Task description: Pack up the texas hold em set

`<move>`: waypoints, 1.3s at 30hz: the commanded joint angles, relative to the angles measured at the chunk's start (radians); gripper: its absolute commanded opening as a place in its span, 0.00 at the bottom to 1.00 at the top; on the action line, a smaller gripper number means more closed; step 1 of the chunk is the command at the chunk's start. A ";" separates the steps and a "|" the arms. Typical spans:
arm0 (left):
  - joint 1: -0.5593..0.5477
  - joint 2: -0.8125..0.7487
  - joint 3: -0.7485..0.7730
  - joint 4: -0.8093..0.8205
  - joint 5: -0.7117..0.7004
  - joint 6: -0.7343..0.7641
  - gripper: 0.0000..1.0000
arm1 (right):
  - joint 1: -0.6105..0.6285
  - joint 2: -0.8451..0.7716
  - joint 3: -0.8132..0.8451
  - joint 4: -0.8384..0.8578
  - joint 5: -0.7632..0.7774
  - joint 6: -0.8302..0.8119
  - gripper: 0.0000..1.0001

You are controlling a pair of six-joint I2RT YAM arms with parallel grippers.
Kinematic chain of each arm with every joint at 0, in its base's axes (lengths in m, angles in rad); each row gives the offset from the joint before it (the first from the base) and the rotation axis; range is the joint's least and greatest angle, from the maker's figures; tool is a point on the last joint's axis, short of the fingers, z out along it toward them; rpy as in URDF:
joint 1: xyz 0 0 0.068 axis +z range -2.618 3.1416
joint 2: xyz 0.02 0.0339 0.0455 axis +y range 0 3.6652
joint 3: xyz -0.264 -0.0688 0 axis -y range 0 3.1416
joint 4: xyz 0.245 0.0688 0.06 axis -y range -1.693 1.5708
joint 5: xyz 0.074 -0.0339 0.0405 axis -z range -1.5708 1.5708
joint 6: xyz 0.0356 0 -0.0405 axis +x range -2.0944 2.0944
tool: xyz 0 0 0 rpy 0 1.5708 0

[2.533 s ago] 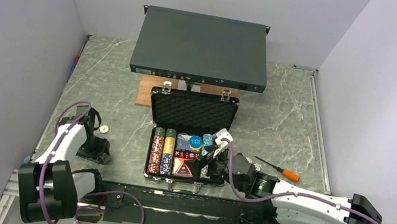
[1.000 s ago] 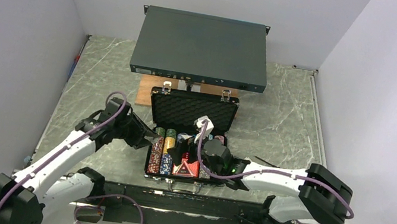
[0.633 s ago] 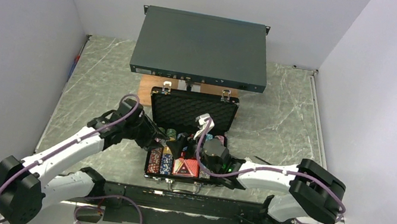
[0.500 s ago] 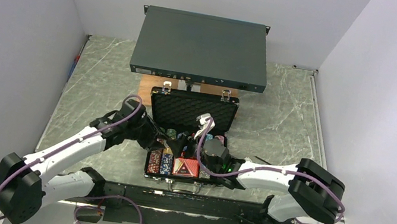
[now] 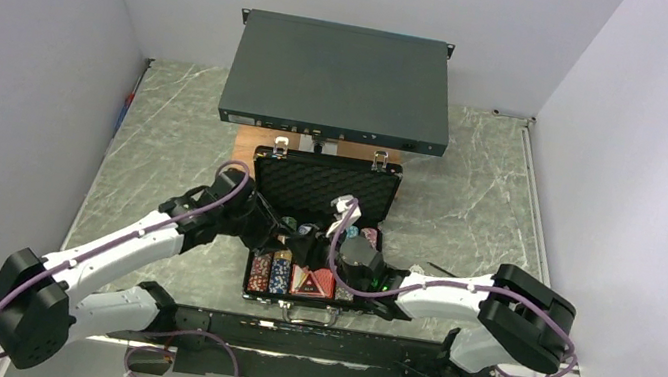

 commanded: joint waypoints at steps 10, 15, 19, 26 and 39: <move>-0.027 -0.049 0.133 -0.247 -0.245 0.158 0.86 | -0.002 -0.172 0.089 -0.611 0.151 0.047 0.00; -0.003 -0.157 0.139 -0.451 -0.464 0.247 0.95 | -0.020 -0.440 0.158 -1.239 0.139 0.298 0.00; 0.025 -0.281 0.097 -0.514 -0.573 0.260 0.94 | -0.198 -0.554 0.139 -1.446 -0.067 0.469 0.00; 0.044 -0.392 0.118 -0.614 -0.665 0.287 0.93 | -0.339 -0.508 0.162 -1.492 -0.173 0.734 0.00; 0.045 -0.495 0.107 -0.717 -0.741 0.280 0.92 | -0.358 -0.441 0.133 -1.539 -0.229 1.005 0.00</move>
